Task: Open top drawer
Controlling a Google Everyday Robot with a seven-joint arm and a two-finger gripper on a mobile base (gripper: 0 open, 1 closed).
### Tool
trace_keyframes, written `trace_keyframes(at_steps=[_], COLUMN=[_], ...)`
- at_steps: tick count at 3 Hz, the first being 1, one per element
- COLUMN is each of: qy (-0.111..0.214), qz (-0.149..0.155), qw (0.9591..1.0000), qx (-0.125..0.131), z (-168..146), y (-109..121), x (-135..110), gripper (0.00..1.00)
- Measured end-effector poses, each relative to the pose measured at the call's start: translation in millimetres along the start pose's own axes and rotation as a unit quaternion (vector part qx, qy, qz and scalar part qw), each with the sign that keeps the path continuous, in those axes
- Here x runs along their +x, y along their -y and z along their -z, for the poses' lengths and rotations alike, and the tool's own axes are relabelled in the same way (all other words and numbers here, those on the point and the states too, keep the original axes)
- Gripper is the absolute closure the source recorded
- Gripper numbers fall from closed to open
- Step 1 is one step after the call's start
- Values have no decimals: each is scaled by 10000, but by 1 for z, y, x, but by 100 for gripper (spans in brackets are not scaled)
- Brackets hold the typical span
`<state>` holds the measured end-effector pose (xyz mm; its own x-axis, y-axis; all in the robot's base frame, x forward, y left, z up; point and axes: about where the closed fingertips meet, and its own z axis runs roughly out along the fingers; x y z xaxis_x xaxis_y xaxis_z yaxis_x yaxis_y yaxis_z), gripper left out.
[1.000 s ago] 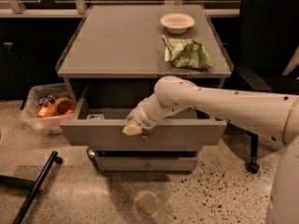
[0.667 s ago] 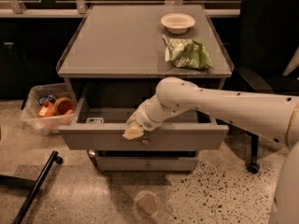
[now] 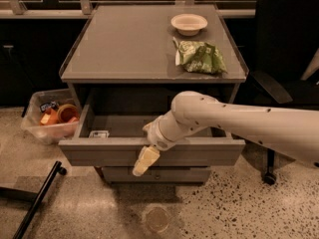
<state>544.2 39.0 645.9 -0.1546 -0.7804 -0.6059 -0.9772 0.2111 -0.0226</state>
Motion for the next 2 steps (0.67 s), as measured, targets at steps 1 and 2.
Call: trace_keyframes(at_steps=[1, 2], qy=[-3, 31], qz=[87, 238], qw=[9999, 9994], qx=[55, 247], z=[9, 24], y=[-6, -3], x=[0, -9], gripper=[0, 0])
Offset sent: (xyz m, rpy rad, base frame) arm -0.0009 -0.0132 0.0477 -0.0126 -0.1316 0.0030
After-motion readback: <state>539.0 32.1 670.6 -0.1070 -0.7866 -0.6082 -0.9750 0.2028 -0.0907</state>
